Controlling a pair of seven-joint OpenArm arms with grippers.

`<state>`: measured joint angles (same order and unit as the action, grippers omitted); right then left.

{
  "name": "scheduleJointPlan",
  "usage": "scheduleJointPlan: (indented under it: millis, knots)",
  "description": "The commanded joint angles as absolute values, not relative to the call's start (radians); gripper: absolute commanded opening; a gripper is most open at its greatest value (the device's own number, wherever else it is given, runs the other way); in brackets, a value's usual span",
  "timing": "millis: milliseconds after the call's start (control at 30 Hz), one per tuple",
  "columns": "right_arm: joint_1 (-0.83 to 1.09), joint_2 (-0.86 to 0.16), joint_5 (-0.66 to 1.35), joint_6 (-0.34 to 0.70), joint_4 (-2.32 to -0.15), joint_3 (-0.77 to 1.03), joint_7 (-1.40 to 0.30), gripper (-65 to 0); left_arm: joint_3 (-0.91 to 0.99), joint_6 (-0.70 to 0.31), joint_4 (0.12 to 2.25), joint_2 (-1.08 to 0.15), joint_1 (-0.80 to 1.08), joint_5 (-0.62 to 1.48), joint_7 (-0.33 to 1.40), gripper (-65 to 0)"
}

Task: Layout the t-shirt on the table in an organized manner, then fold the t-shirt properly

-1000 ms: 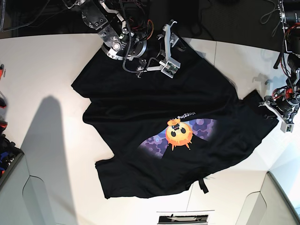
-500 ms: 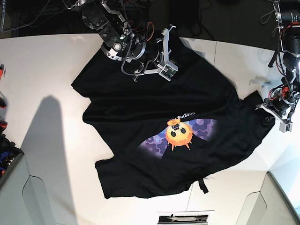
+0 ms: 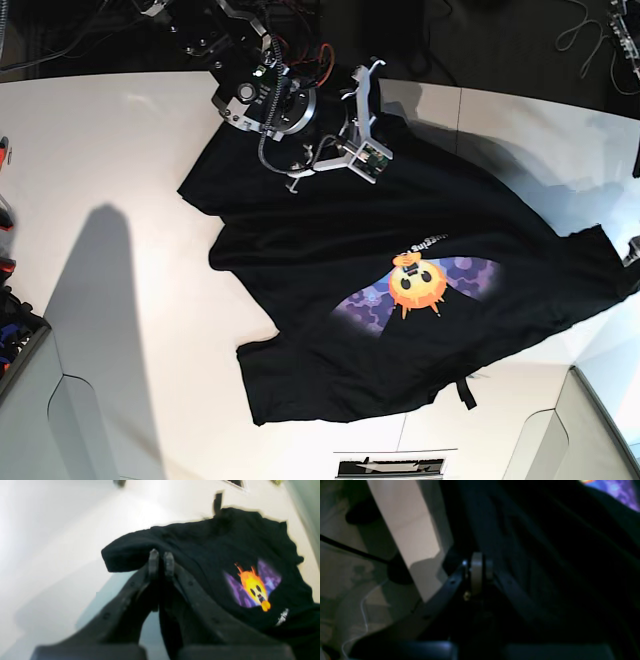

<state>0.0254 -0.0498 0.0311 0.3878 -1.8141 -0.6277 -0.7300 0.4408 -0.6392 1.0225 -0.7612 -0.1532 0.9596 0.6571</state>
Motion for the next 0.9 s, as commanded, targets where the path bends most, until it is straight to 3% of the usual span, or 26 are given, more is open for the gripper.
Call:
scheduleJointPlan:
  millis: [0, 433, 867]
  knots:
    - [0.017, -0.027, 0.044, 0.388, -1.843, -0.626, -0.707, -65.0, 0.452, -0.652, 1.058, -0.81, -0.174, 0.995, 0.639, -65.0]
    - [0.017, 0.028, 0.088, 0.394, -1.918, -0.576, -0.715, -65.0, 0.495, -0.651, 1.241, -0.876, -0.175, 1.015, 0.662, -65.0]
    - [0.017, 0.028, 0.184, 0.466, -2.09, -0.577, -0.748, -65.0, 0.697, -0.613, 1.422, -1.149, -0.175, 1.037, 0.663, -65.0]
